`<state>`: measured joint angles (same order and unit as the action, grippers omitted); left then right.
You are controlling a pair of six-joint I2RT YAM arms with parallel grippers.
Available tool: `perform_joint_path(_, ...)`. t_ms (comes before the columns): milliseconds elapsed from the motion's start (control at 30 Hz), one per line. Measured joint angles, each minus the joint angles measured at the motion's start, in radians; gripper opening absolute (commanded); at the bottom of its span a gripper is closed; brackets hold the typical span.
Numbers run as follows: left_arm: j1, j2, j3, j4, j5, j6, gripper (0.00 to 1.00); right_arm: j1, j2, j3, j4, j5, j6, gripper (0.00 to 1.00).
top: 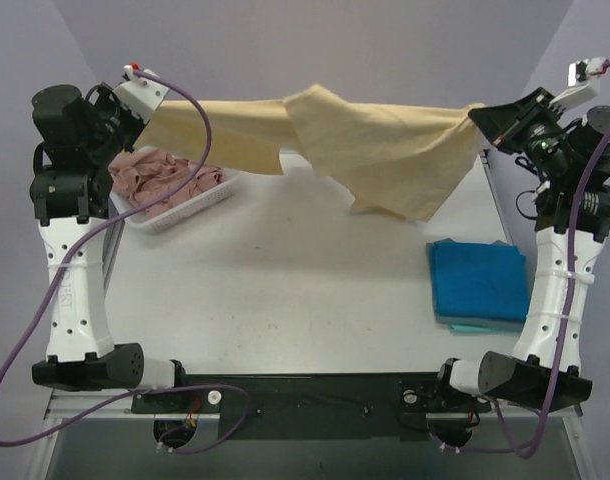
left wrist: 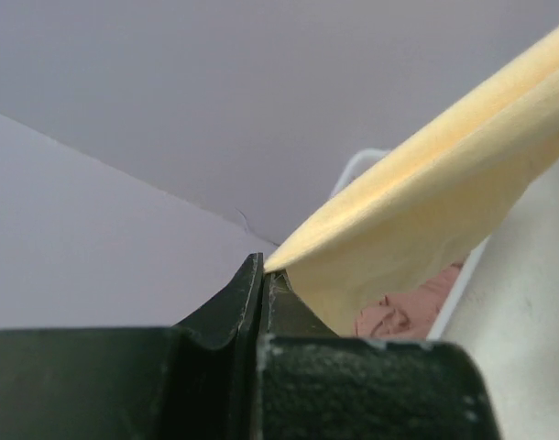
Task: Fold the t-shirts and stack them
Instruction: Flatten out the tshirt
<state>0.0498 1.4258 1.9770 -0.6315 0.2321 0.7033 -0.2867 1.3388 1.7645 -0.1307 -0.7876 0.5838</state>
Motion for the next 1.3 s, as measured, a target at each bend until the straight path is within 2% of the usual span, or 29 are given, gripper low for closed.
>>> perform_joint_path(167,0.019,-0.1,-0.189,-0.113,-0.001,0.054,0.0,-0.002,-0.154,-0.295,-0.031,-0.042,0.016,0.0)
perform_joint_path(433,0.037,-0.246,-0.708,-0.306,-0.029,0.129,0.0,0.018,-0.419,-0.825,-0.243,0.003,-0.059,0.0)
perform_joint_path(567,0.044,-0.245,-0.914,-0.351,-0.043,0.132,0.0,0.104,-0.43,-0.975,-0.293,0.076,-0.076,0.0)
perform_joint_path(700,0.046,-0.245,-1.057,-0.366,-0.054,0.132,0.0,0.259,-0.371,-1.065,-0.306,0.163,-0.068,0.0)
perform_joint_path(800,0.047,-0.246,-1.131,-0.347,-0.073,0.131,0.0,0.356,-0.274,-1.058,-0.291,0.217,-0.068,0.0)
perform_joint_path(900,0.048,-0.246,-1.168,-0.312,-0.083,0.127,0.0,0.396,-0.114,-0.953,-0.291,0.281,-0.086,0.0)
perform_joint_path(967,0.048,-0.247,-1.175,-0.281,-0.083,0.12,0.0,0.417,0.04,-0.812,-0.277,0.314,-0.108,0.08)
perform_joint_path(1033,0.045,-0.251,-1.175,-0.247,-0.082,0.112,0.0,0.435,0.206,-0.65,-0.258,0.336,-0.13,0.22)
perform_joint_path(1067,0.043,-0.254,-1.175,-0.233,-0.082,0.108,0.0,0.443,0.283,-0.568,-0.252,0.345,-0.142,0.4)
perform_joint_path(1133,0.038,-0.261,-1.175,-0.216,-0.078,0.097,0.0,0.457,0.431,-0.412,-0.252,0.364,-0.17,0.52)
perform_joint_path(1200,0.033,-0.266,-1.175,-0.208,-0.074,0.087,0.0,0.471,0.544,-0.285,-0.282,0.395,-0.206,0.59)
perform_joint_path(1300,0.029,-0.274,-1.175,-0.206,-0.071,0.077,0.0,0.493,0.58,-0.237,-0.326,0.454,-0.257,0.62)
